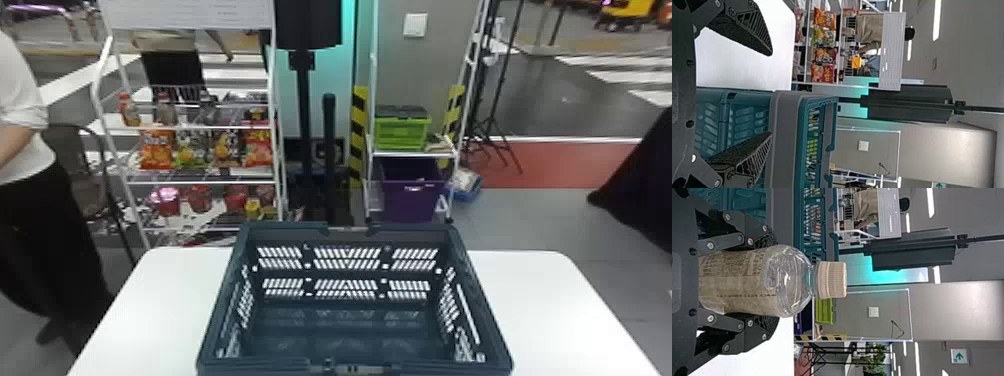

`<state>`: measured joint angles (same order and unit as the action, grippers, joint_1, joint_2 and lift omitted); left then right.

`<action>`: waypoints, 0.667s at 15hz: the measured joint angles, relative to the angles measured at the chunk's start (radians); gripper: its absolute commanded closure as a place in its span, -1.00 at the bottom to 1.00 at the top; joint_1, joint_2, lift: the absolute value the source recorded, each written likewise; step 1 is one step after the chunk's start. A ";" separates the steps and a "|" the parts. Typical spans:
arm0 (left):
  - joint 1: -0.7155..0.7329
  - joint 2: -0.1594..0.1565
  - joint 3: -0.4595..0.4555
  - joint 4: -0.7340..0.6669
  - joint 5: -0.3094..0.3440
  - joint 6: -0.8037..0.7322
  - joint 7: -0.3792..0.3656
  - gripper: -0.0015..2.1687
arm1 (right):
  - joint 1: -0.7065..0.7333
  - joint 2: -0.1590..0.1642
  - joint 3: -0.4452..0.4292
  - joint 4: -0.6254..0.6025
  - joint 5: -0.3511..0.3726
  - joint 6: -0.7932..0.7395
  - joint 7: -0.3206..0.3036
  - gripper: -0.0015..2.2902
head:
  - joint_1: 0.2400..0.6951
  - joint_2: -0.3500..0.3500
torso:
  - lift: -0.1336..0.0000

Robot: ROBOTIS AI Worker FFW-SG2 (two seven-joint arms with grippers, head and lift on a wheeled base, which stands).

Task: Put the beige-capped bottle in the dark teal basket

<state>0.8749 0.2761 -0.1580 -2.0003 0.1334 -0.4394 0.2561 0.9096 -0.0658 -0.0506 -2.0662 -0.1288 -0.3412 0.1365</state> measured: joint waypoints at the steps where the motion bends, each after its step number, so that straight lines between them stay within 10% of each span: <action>1: 0.001 0.000 0.000 0.000 0.000 0.000 0.000 -0.84 | 0.000 0.000 0.000 0.001 0.000 0.000 0.000 0.86 | 0.14 0.00 | 1.00; 10: 0.003 0.000 0.000 -0.002 0.000 -0.002 0.000 -0.84 | 0.001 0.003 0.000 -0.009 0.000 -0.003 0.005 0.86 | 0.14 0.00 | 1.00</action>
<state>0.8780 0.2761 -0.1580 -2.0019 0.1334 -0.4417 0.2561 0.9103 -0.0629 -0.0506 -2.0751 -0.1288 -0.3443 0.1418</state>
